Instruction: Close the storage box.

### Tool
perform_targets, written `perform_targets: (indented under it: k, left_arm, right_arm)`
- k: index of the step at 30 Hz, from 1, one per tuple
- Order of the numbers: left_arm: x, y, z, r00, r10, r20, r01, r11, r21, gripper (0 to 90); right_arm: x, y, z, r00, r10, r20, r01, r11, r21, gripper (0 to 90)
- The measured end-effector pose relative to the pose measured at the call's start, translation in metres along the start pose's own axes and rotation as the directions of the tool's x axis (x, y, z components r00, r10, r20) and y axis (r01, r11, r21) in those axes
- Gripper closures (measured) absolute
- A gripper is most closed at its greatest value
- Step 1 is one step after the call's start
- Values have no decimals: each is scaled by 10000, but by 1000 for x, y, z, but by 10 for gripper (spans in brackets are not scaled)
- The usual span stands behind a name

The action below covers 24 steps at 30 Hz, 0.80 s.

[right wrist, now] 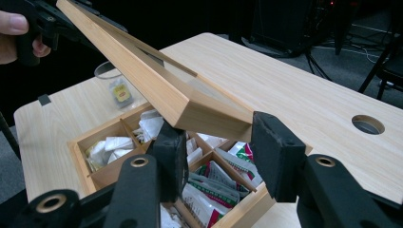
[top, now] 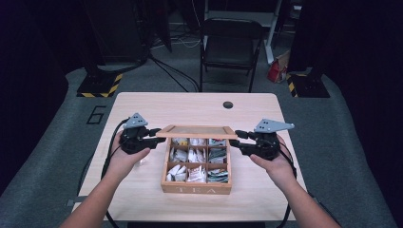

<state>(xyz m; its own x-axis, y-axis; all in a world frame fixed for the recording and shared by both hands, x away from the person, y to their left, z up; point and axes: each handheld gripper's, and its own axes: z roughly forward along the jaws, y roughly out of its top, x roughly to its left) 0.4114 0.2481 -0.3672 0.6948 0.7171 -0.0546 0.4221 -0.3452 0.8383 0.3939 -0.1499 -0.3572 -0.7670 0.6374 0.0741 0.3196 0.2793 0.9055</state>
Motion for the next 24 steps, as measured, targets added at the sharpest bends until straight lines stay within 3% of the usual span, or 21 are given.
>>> perform_targets:
  k: [6, 10, 24]
  left_arm:
    - [-4, -5, -4, 9999, 69, 88, -68, 9999, -140, 588]
    - [-10, -5, -8, 9993, 375, -6, -375, 9992, -143, 577]
    - [-24, -13, -24, 9987, 509, 87, -507, 9984, -229, 572]
  right_arm:
    - [4, -4, -1, 10000, -71, 27, 70, 9999, 153, 560]
    - [5, -7, -1, 9999, -98, 37, 97, 9999, 126, 560]
    - [11, -18, -3, 9999, -126, 69, 126, 9999, 73, 560]
